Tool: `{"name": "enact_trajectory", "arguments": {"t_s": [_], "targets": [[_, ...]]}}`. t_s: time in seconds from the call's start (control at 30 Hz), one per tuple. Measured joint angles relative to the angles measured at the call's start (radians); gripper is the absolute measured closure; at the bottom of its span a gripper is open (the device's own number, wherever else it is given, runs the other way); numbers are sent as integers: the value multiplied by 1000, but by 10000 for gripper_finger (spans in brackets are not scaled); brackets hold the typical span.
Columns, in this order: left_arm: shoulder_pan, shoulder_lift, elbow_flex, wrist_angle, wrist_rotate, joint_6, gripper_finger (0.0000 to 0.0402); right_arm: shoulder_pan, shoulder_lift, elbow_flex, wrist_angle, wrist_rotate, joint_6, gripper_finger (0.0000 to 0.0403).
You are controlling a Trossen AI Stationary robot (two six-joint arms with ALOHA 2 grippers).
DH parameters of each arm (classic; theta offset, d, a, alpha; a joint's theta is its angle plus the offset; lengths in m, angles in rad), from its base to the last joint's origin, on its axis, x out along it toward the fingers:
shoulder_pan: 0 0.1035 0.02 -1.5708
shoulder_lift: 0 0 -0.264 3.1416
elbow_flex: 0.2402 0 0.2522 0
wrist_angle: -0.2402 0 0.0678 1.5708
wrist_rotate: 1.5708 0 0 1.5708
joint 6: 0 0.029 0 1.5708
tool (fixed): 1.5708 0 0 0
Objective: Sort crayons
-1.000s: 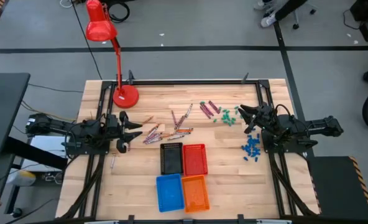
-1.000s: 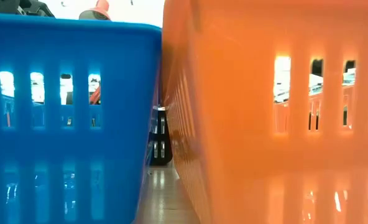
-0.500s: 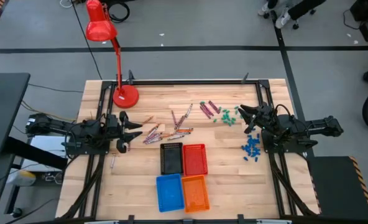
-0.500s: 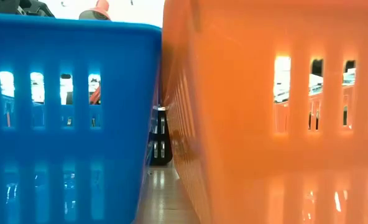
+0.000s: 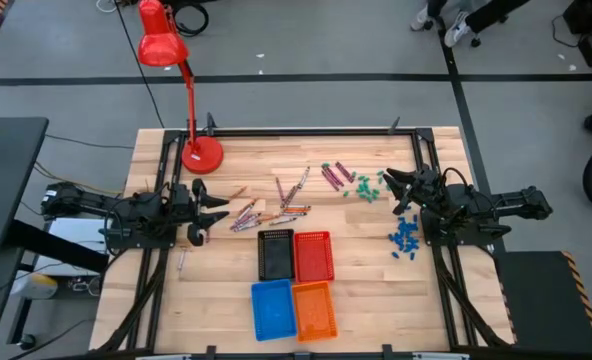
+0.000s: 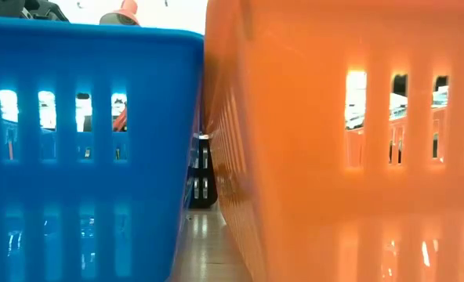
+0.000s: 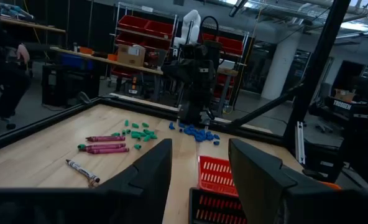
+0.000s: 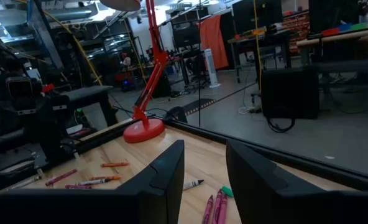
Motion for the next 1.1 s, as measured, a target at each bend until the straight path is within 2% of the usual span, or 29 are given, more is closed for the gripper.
{"name": "enact_trajectory", "arguments": {"t_s": [0.8,0.97,1.1], "targets": [[0,0,0,2,0,-11,230,0,0,0,0,0,0,279],[0,0,0,134,0,-10,230,0,0,0,0,0,-5,279],[0,0,0,211,0,-10,230,-1,0,0,2,51,-96,279]]}}
